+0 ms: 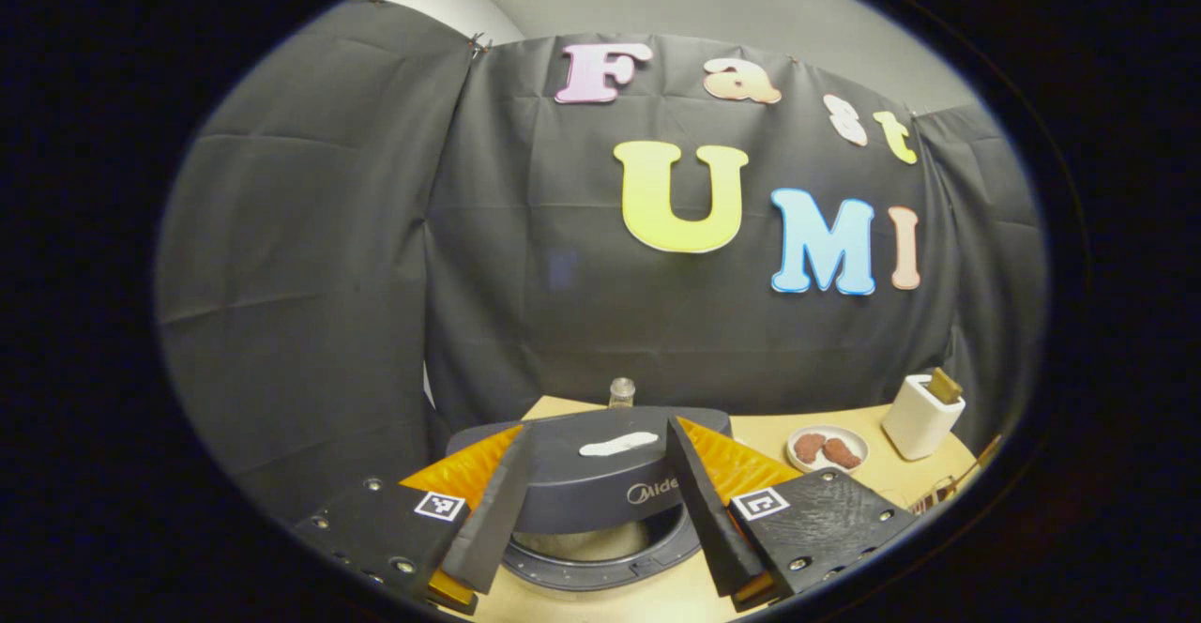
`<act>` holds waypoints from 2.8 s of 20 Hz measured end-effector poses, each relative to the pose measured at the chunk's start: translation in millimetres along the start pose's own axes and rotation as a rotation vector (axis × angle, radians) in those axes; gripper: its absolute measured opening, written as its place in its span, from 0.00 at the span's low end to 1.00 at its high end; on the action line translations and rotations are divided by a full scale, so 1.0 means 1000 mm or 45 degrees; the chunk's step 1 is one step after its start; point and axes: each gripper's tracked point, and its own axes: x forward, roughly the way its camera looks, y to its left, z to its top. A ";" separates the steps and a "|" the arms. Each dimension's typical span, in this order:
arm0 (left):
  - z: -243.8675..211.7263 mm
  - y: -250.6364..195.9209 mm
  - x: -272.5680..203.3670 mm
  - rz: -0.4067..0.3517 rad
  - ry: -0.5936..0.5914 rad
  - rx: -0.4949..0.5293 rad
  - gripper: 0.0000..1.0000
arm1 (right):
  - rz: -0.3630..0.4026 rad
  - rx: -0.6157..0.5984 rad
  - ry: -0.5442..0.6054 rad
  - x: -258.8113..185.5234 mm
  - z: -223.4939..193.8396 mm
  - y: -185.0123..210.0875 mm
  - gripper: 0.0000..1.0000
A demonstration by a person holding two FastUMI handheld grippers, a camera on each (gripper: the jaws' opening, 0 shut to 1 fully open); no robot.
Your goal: Close the left gripper, press the button to open the rice cooker; take a wooden spoon from the chopstick holder with the right hand, scoop a spoonful of rice and pour it into the rice cooker, then put the wooden spoon back into the chopstick holder.
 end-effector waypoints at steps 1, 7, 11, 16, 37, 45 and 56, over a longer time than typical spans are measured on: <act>-0.005 -0.001 -0.002 0.000 0.007 0.002 0.87 | 0.002 0.001 0.005 -0.001 -0.001 -0.001 0.97; -0.050 -0.010 -0.010 -0.005 0.086 0.016 0.88 | 0.007 0.014 0.004 -0.003 -0.002 -0.003 0.97; -0.075 -0.010 -0.005 -0.010 0.139 0.060 0.89 | 0.011 0.013 0.008 -0.003 -0.003 -0.002 0.97; -0.099 -0.011 -0.006 -0.003 0.173 0.107 0.88 | 0.017 -0.014 0.003 -0.004 -0.001 -0.001 0.97; -0.023 -0.064 -0.103 0.019 -0.120 0.108 0.84 | 0.205 -0.021 -0.136 -0.031 0.047 -0.007 1.00; 0.047 -0.103 -0.224 0.034 -0.294 0.162 0.84 | 0.384 0.020 -0.229 -0.059 0.070 0.010 1.00; 0.057 -0.091 -0.278 -0.041 -0.401 0.242 0.84 | 0.354 0.067 -0.284 -0.093 0.088 0.039 1.00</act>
